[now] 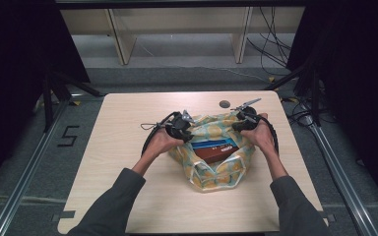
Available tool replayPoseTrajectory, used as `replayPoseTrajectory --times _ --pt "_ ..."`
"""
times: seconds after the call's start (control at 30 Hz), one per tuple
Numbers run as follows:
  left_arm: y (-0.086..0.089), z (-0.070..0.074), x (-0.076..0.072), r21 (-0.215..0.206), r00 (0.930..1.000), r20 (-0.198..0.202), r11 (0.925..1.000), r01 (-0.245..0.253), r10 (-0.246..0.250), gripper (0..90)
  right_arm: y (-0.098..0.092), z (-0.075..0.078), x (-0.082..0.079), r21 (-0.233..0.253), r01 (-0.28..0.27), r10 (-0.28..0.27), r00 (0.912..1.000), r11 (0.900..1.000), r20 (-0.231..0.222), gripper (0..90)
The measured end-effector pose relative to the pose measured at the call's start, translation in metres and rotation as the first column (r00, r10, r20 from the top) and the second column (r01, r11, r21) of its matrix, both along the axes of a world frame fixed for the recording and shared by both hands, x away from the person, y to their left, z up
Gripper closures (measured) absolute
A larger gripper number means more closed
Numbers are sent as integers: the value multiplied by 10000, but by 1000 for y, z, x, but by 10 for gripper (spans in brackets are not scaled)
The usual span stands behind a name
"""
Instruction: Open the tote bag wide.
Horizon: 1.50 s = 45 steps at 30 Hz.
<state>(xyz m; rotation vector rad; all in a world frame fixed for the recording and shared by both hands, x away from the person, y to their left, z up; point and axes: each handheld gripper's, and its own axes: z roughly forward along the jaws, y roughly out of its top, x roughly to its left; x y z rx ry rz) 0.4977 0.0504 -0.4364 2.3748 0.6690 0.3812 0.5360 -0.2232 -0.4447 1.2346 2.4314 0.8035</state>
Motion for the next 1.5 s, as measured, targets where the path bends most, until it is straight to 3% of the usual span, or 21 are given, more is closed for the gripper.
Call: replayPoseTrajectory --times 0.1,0.17,0.27,0.3,0.33,0.4,0.53,0.57,0.73,0.77,0.8,0.9,0.97,1.13,1.17,1.23,1.27,1.3,1.37,1.47,1.5 --pt "-1 6 -15 -106 9986 430 9995 306 -301 854 0 0 1 -29 119 -119 9999 9999 -53 900" --pt "-2 15 -31 -750 9963 781 9963 420 -361 816 1 -1 5 -167 0 1 10000 9999 72 900" --pt "-4 20 -42 -925 9936 937 9932 714 -627 768 3 -1 5 -255 169 -171 9998 9995 -67 900" --pt "-6 18 -51 -875 9923 666 9900 1104 -1047 771 1 -2 8 -309 96 -95 9999 9995 38 900" --pt "-6 18 -51 -875 9923 666 9900 1104 -1047 780 1 -2 8 -309 96 -95 9999 9995 38 900" --pt "-5 9 -56 -135 9905 353 9909 1336 -1330 786 -1 -3 9 -381 184 -184 9998 9991 13 900" --pt "7 -9 -58 308 9922 -303 9921 1215 -1206 807 -4 -5 10 -359 443 -445 9990 9984 -39 900" --pt "11 -16 -62 400 9887 -560 9891 1416 -1393 811 -5 -5 9 -317 524 -530 9985 9981 -167 900" --pt "9 -21 -74 563 9817 -647 9816 1825 -1788 810 -3 -4 9 -246 600 -605 9980 9979 -188 900" --pt "8 -15 -79 384 9839 -330 9835 1768 -1756 801 -4 -4 10 -375 303 -304 9995 9988 -5 895" --pt "8 -15 -79 384 9839 -330 9835 1768 -1756 797 -4 -4 10 -375 303 -304 9995 9988 -5 895" --pt "6 1 -84 -529 9883 467 9876 1478 -1454 798 -1 2 5 -195 274 -270 9994 9994 197 889" --pt "5 10 -86 -621 9865 726 9865 1517 -1471 791 1 8 1 40 104 -106 9982 9999 590 887" --pt "9 17 -89 -1330 9912 654 9834 1232 -1153 685 2 28 -16 596 -208 168 9976 9980 668 870" --pt "9 18 -90 -1403 9911 663 9823 1241 -1157 630 3 32 -22 1036 -416 290 9923 9937 1204 855" --pt "12 19 -95 -1766 9926 626 9777 1140 -1045 609 3 38 -28 1123 -532 410 9933 9923 1080 847" --pt "13 19 -96 -1878 9929 676 9761 1094 -982 579 2 40 -31 943 -836 699 9877 9920 1397 837" --pt "14 20 -99 -2019 9942 621 9744 990 -882 539 3 44 -36 1044 -727 607 9916 9919 1138 828" --pt "18 20 -103 -2044 9943 650 9742 960 -843 446 4 48 -49 1095 -1050 887 9856 9884 1443 800" --pt "25 20 -108 -1860 9944 894 9799 724 -565 408 3 47 -59 1071 -1173 991 9818 9873 1618 754" --pt "27 19 -111 -1906 9948 895 9795 651 -487 392 3 48 -65 1191 -1063 887 9855 9872 1447 727"
